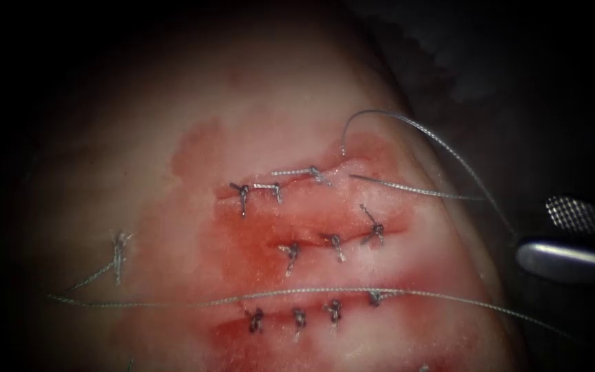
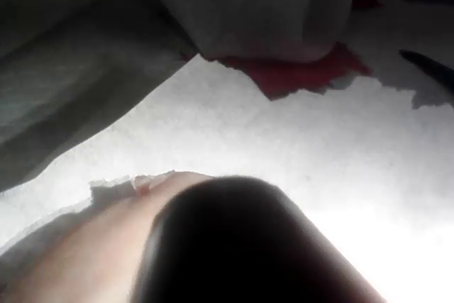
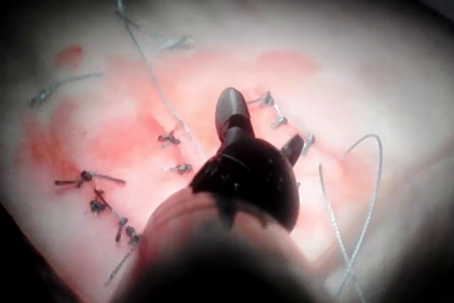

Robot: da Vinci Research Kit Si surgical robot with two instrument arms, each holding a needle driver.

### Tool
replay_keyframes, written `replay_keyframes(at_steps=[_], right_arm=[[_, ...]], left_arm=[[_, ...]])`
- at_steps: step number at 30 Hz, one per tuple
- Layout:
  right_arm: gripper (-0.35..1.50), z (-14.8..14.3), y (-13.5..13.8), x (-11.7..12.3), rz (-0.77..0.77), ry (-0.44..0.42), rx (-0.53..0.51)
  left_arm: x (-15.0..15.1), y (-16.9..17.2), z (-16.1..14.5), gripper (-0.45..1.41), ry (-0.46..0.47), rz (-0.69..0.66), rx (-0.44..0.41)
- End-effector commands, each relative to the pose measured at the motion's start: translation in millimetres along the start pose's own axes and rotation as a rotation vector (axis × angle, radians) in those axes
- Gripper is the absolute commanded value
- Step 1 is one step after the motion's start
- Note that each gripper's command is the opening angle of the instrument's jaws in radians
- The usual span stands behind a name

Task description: Wound Closure

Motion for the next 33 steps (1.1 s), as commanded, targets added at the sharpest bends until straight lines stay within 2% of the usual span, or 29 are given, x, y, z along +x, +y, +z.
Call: replay_keyframes(at_steps=[1, 3, 4, 8, 9, 10, 13, 14, 15, 18, 20, 22, 24, 25, 26, 31, 33], right_arm=[[0.93, 2.5, 0.6, -2.4, -0.091, 0.048, -0.011], [0.86, 4.5, 1.1, -3.9, -0.228, 0.154, -0.003], [0.79, 6.4, 1.6, -4.9, -0.321, 0.212, 0.013], [0.74, 10.4, 2.6, -6.7, -0.417, 0.227, 0.048], [0.74, 10.9, 2.7, -7.0, -0.439, 0.231, 0.064], [0.74, 11.4, 2.6, -7.2, -0.462, 0.237, 0.081], [0.73, 12.1, 1.5, -7.8, -0.529, 0.272, 0.134], [0.73, 12.1, 1.5, -7.8, -0.529, 0.272, 0.134], [0.66, 12.3, 0.4, -7.9, -0.554, 0.327, 0.135], [0.58, 12.3, -1.6, -7.3, -0.589, 0.412, 0.108], [0.58, 12.0, -2.9, -6.7, -0.613, 0.447, 0.109], [0.46, 11.5, -4.2, -5.6, -0.638, 0.489, 0.122], [0.14, 11.1, -5.3, -3.9, -0.659, 0.538, 0.12], [0.04, 11.0, -5.7, -3.0, -0.672, 0.554, 0.113], [0.02, 11.0, -6.1, -2.2, -0.672, 0.566, 0.112], [-0.25, 12.6, -7.4, 2.7, -0.613, 0.566, 0.112], [-0.25, 13.6, -7.7, 3.9, -0.58, 0.565, 0.082]], left_arm=[[-1.5, 0.2, 0.1, -0.27, 0.003, 0.015, -0.002], [-1.7, 1.1, 0.2, -0.2, 0.01, 0.023, -0.002], [-1.9, 2.0, 0.1, -0.18, 0.009, 0.029, -0.005], [-2.2, 2.7, 0.0, -0.06, 0.012, 0.034, -0.006], [-2.3, 2.7, 0.0, 0.04, 0.01, 0.034, -0.006], [-2.3, 2.6, 0.0, 0.24, -0.001, 0.033, -0.009], [-2.6, 2.4, 0.0, 0.57, -0.012, 0.049, -0.009], [-2.6, 2.4, 0.0, 0.57, -0.012, 0.049, -0.009], [-2.7, 2.2, 0.1, 0.79, -0.016, 0.076, -0.007], [-3.4, 1.6, 0.2, 1.06, -0.053, 0.153, -0.01], [-3.9, 1.3, 0.2, 1.09, -0.074, 0.207, -0.012], [-4.4, 1.0, 0.2, 1.11, -0.092, 0.256, -0.014], [-4.8, 0.9, 0.1, 1.09, -0.106, 0.283, -0.024], [-5.1, 0.8, 0.2, 1.09, -0.121, 0.317, -0.029], [-5.7, 0.6, 0.3, 1.08, -0.139, 0.343, -0.038], [-7.9, 0.4, 1.6, 0.96, -0.208, 0.364, -0.072], [-8.4, 0.6, 2.5, 0.94, -0.227, 0.386, -0.083]])
